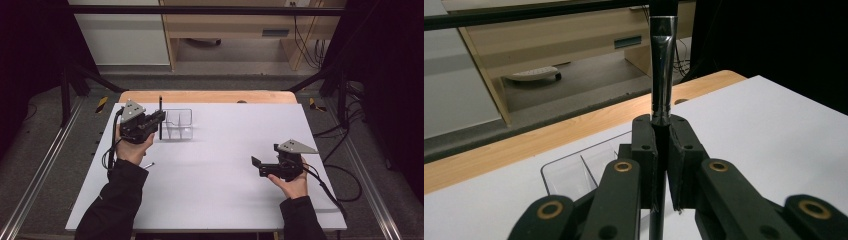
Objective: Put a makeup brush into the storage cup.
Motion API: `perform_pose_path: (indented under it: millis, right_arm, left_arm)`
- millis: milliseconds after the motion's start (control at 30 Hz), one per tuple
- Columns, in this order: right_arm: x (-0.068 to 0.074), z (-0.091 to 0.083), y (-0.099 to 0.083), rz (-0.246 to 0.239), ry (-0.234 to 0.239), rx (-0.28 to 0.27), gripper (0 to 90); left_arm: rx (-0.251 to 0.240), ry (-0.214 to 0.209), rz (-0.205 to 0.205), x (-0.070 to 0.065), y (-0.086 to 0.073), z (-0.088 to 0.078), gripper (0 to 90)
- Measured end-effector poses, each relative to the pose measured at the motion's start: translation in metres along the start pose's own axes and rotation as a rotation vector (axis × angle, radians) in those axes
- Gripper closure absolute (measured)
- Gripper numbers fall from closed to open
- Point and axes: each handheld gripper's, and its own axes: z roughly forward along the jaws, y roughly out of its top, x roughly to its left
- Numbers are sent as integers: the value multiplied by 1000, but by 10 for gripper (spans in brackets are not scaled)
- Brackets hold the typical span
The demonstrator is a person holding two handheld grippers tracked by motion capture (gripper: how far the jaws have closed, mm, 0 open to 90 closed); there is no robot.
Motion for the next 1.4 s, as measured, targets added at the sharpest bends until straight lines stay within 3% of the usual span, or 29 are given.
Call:
perform_pose_path:
  millis: [833,1400]
  right_arm:
    - [-3,-1,0,10,-7,0,47]
    - [-6,-4,1,14,-10,-10,48]
  left_arm:
    - [-14,21,-17,13,17,32,828]
    - [-10,36,-29,21,28,63,829]
